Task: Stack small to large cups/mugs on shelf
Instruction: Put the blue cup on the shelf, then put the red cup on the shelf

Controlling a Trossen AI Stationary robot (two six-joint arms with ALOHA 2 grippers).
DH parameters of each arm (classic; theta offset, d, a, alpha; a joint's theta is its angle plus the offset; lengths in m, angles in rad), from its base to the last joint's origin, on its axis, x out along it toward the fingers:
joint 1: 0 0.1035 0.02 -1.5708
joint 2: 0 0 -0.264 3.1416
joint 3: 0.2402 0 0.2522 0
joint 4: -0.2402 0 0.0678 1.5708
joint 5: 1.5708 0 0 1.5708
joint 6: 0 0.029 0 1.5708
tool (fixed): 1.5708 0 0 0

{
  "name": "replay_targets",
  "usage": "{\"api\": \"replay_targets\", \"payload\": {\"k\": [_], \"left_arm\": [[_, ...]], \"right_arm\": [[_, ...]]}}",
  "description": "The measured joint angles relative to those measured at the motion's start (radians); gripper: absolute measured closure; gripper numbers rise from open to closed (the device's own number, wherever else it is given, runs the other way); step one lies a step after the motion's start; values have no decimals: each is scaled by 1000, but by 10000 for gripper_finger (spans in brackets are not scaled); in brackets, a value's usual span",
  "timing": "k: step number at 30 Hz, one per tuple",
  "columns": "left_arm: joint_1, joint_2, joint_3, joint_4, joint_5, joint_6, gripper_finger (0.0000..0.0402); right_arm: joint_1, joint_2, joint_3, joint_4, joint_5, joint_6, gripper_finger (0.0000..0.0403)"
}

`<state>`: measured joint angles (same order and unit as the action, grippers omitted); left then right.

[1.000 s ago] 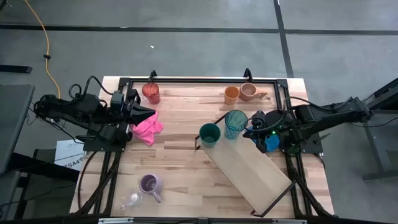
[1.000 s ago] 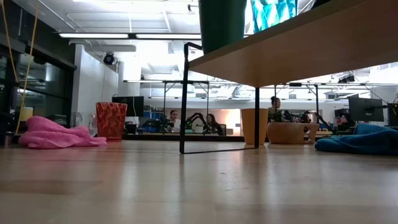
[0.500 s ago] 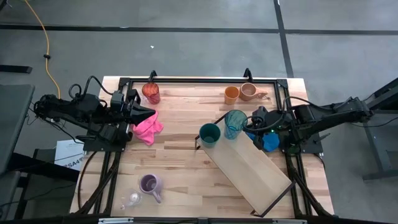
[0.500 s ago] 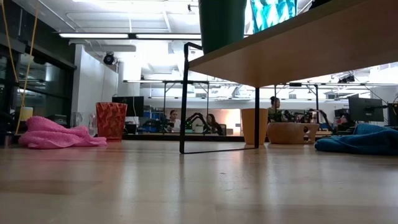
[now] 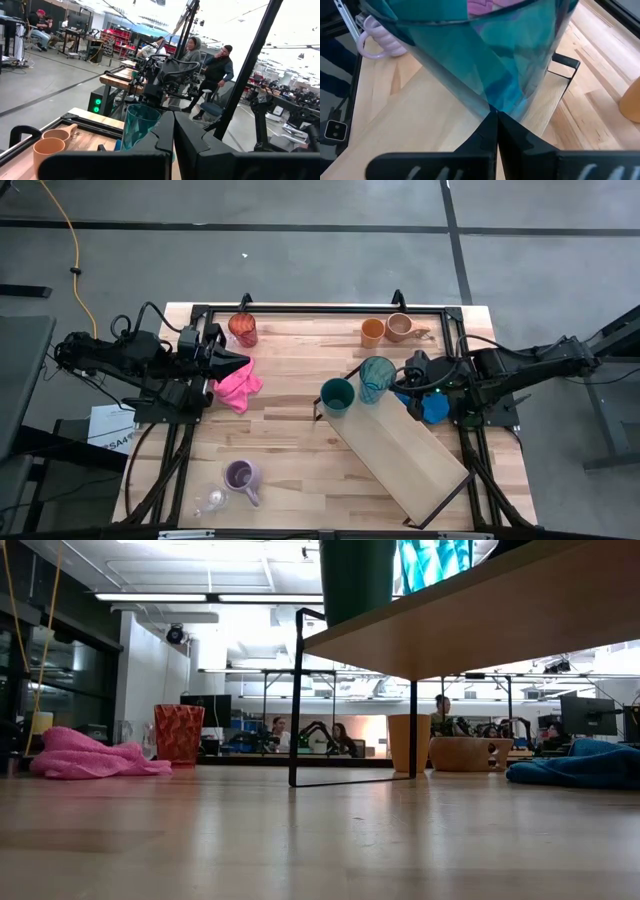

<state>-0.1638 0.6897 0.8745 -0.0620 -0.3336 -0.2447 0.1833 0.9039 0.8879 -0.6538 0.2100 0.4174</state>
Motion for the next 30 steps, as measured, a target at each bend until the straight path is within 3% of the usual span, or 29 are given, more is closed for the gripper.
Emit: {"api": "replay_targets", "payload": {"k": [8,15,22,30], "left_arm": [[0,0,0,0,0,0,401],[0,0,0,0,0,0,401],[0,0,0,0,0,0,401],[0,0,0,0,0,0,401]], "right_arm": [[0,0,1,29,-2,-23,403],[0,-8,1,-10,-70,-6,403],[0,-103,1,-71,-114,55,403],[0,-262,1,136,-59,71,403]]}}
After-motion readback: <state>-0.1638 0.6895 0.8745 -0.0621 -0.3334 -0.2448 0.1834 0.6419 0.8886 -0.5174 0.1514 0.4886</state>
